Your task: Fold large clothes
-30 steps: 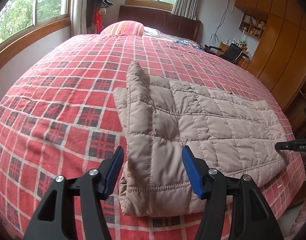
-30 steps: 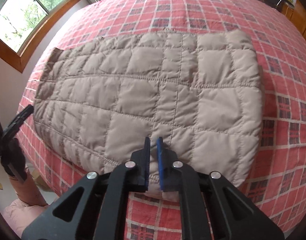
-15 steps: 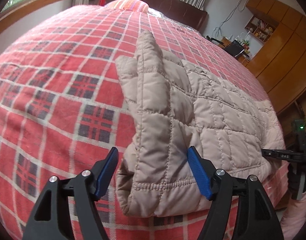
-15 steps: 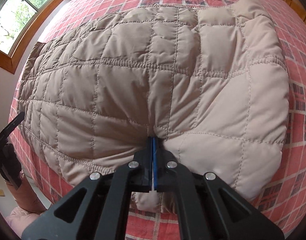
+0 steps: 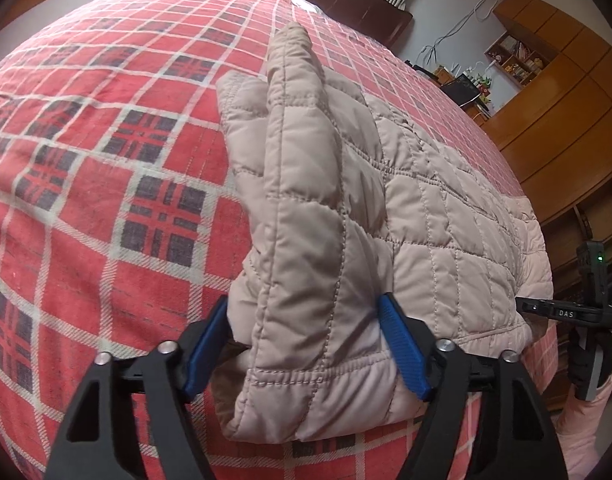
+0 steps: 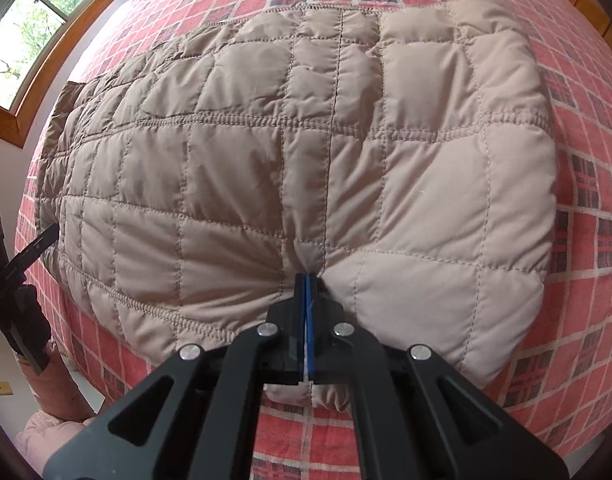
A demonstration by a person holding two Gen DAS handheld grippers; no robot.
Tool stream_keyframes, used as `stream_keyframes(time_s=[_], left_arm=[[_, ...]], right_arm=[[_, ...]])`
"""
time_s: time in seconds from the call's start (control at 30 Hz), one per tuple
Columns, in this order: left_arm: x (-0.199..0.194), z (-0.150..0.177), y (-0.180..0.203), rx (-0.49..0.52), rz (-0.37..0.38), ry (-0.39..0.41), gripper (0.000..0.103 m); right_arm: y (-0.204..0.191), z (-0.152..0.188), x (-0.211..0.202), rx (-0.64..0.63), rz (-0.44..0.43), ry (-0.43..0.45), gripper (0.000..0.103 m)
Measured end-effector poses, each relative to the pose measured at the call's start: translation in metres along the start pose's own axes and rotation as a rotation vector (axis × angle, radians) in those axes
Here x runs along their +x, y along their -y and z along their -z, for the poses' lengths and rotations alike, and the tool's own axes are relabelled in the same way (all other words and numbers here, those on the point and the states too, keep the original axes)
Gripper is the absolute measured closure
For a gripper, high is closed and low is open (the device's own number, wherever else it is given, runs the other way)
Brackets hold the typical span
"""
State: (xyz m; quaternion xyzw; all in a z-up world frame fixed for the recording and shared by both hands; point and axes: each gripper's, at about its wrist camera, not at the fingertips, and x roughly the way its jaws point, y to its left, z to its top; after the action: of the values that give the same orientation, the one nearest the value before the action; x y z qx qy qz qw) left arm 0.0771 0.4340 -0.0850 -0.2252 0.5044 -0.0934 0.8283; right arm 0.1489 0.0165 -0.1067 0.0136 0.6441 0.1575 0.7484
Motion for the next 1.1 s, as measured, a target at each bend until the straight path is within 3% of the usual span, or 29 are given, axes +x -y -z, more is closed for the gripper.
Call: stream_keyframes(time_s=[0.07,0.17,0.27,0.53,0.77,1.1], left_arm=[[0.001,0.001,0.005,0.006,0.018,-0.004,0.056],[-0.003,0.004,0.012,0.022,0.012,0.013,0.071],[-0.011,0.003,0.018,0.016,0.016,0.034,0.078],[-0.051,-0.005,0.059,0.080,0.058,0.124,0.081],[-0.061,-0.013,0.128,0.239,0.055,0.160,0.081],[-0.005,-0.007,0.190,0.390,0.040,0.059,0.079]], right_arm=[[0.003,0.000,0.003,0.013,-0.014,-0.001,0.103],[0.007,0.001,0.003,0.021,-0.024,0.000,0.103],[0.009,0.004,0.001,0.019,-0.023,0.004,0.103],[0.004,0.002,0.002,0.029,-0.024,0.000,0.103],[0.001,0.002,0.002,0.033,-0.029,0.003,0.103],[0.006,0.003,0.001,0.038,-0.051,0.005,0.103]])
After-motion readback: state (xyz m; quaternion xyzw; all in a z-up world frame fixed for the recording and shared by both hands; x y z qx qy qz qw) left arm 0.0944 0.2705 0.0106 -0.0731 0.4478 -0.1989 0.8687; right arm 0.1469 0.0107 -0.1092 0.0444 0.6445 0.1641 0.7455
